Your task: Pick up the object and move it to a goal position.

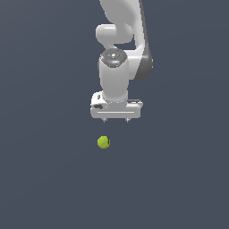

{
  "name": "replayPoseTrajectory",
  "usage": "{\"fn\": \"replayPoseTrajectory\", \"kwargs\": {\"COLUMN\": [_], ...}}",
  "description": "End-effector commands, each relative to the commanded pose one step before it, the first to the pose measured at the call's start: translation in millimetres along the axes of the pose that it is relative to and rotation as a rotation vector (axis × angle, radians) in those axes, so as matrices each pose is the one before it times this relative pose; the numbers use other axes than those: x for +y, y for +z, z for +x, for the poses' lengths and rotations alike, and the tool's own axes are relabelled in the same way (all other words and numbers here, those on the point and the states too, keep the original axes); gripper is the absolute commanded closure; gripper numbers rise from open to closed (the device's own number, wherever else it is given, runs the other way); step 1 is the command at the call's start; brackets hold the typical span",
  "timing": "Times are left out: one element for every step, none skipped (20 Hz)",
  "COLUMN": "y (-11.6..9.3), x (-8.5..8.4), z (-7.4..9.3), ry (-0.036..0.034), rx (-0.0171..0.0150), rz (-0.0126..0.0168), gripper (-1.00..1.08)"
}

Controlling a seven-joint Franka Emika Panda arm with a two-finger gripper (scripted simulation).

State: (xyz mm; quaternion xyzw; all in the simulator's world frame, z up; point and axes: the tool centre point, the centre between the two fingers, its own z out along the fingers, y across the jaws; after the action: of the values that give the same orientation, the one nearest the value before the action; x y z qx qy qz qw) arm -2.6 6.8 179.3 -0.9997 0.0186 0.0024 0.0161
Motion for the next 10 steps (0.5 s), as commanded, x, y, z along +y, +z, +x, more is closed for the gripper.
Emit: {"fn": "replayPoseTrajectory", "kwargs": {"y": [0.0, -0.08, -0.33, -0.37, -0.57, -0.71, -0.67, -0.46, -0.31, -0.12], "x": [0.01, -0.17, -0.41, -0.75, -1.02, -1.28, -1.21, -0.91, -0.59, -0.3], "z": [0.0, -0.23, -0.69, -1.1, -1.55, -1.95, -1.85, -1.39, -0.93, -0.46], "ry": [0.0, -0.0003, -0.00073, -0.00135, -0.00181, -0.00223, -0.00204, -0.00147, -0.00088, -0.00036], "rx": [0.0, -0.00056, -0.00148, -0.00275, -0.00372, -0.00465, -0.00438, -0.00333, -0.0022, -0.00116], "rz": [0.0, 0.00028, 0.00077, 0.00144, 0.00198, 0.00251, 0.0024, 0.00185, 0.00124, 0.00065], "gripper": [-0.92, -0.92, -0.92, -0.92, -0.92, -0.92, -0.92, -0.92, -0.92, -0.92]}}
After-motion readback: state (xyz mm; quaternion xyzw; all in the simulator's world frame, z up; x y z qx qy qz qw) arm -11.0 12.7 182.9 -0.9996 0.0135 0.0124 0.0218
